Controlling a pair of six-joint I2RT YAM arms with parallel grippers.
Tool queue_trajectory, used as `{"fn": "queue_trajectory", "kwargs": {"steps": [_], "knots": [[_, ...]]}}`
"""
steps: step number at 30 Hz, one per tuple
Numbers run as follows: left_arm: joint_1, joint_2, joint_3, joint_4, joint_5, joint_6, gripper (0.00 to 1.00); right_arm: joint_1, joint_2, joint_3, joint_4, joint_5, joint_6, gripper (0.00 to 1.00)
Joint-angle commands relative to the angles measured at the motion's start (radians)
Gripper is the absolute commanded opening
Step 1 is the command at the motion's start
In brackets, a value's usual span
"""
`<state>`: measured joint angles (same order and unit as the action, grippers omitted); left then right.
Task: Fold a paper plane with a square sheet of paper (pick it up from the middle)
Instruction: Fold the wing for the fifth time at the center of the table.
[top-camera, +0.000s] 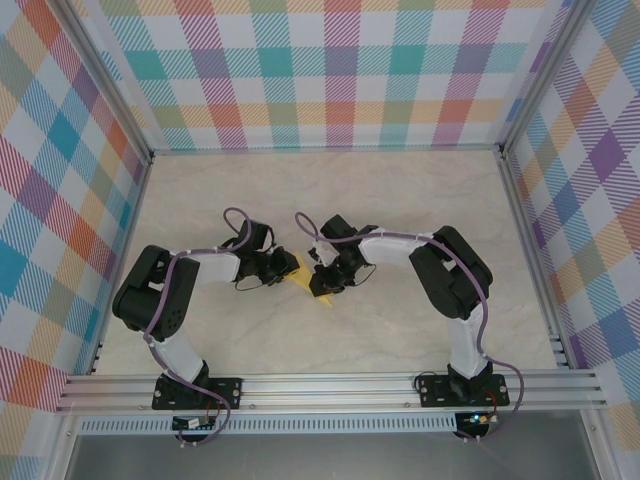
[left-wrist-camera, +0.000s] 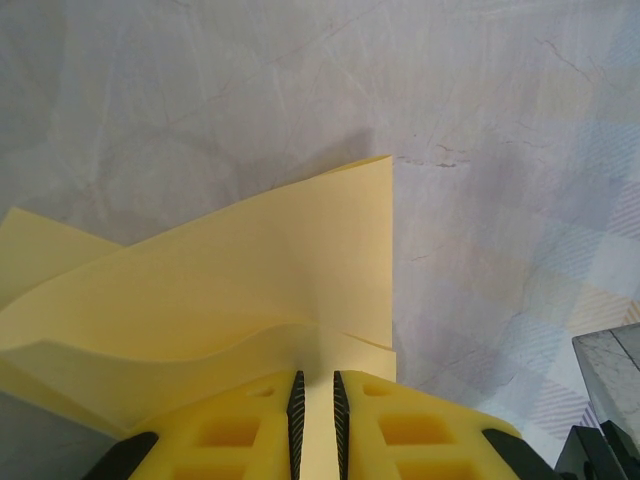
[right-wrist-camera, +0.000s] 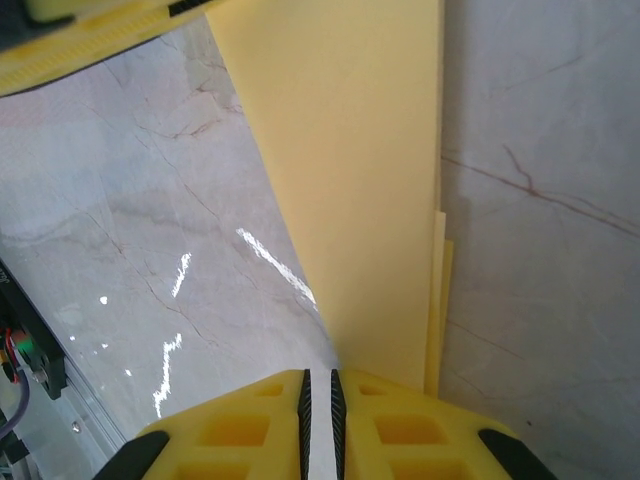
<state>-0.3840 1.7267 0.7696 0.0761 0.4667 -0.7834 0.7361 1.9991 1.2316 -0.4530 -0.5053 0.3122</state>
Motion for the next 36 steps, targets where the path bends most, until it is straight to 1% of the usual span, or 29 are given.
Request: {"fn": "queue_trajectory", "kwargs": {"steps": [1, 25, 36], "knots": [[-0.010, 0.018, 0.013, -0.053, -0.042, 0.022, 0.19, 0.006, 0.001, -0.039, -0.067, -0.002, -0.029, 0.14], [-0.009, 0.061, 0.042, -0.118, -0.073, 0.023, 0.19, 0.000, -0.099, -0.163, -0.115, 0.021, -0.082, 0.12], [-0.009, 0.056, 0.042, -0.114, -0.058, 0.023, 0.18, -0.022, -0.178, -0.231, -0.105, 0.013, -0.075, 0.11]]}}
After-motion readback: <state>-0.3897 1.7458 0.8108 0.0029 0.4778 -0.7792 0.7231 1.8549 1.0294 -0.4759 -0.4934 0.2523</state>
